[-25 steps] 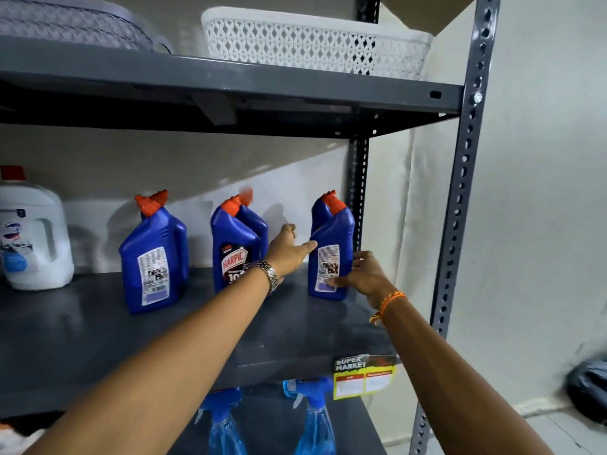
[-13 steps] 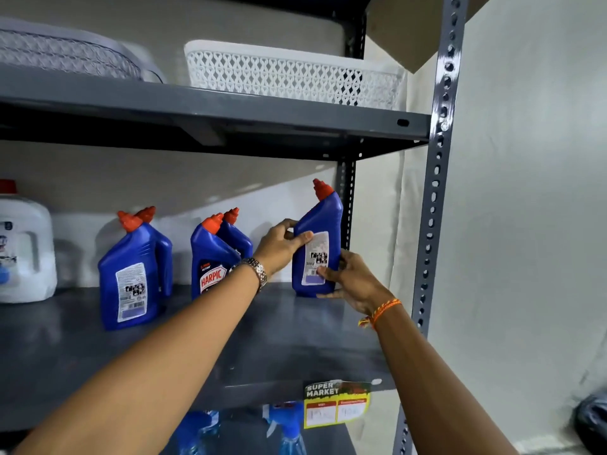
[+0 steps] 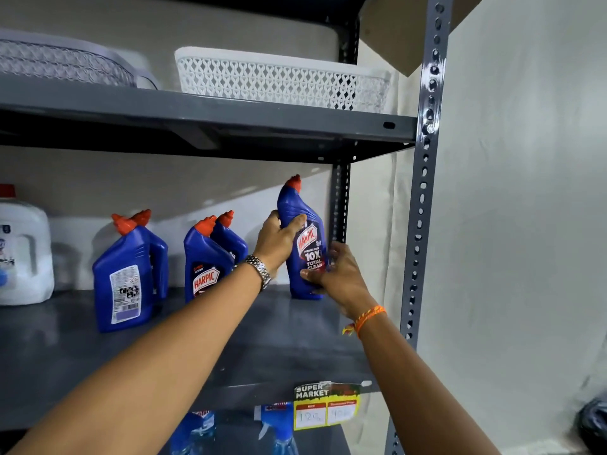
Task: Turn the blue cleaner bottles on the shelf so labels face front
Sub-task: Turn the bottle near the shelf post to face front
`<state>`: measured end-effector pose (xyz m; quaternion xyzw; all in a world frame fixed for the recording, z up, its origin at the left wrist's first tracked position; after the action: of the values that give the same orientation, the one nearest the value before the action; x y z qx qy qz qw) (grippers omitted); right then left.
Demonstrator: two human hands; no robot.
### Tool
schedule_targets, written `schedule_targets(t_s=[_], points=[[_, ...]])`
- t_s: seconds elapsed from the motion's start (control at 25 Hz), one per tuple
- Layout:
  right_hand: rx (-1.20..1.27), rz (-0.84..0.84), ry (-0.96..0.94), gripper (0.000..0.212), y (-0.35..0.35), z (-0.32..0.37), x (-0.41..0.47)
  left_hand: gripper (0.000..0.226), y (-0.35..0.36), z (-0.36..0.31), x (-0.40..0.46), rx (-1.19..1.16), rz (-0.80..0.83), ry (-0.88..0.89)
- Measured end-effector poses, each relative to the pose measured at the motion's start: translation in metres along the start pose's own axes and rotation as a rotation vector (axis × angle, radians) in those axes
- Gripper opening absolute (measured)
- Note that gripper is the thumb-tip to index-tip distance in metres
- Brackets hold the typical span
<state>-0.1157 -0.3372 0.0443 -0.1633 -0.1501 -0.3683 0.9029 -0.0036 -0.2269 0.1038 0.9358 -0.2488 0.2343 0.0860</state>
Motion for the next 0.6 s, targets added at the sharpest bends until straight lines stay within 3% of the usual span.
schedule_targets(t_s=[0.16, 0.6], points=[[-0.020, 0.090, 0.044, 0.061, 0.010, -0.014, 0.015, 0.037, 0.012, 0.026, 0.000, -0.042, 0.177, -0.043], [-0.303, 0.096, 0.116, 0.066, 0.020, -0.073, 0.016, 0.041, 0.005, 0.084, -0.019, 0.117, 0.189, -0.125]])
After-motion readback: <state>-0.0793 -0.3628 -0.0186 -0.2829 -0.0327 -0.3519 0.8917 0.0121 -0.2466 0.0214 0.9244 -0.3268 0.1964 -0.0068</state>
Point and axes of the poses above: each hand's wrist, its own x-axis towards the middle knuckle, its own y-axis out of the palm, z = x × y, the point moved 9 cm from there along x, towards the middle knuckle, and after that the axes turned 3 degrees about -x, right-handed, at the moved point
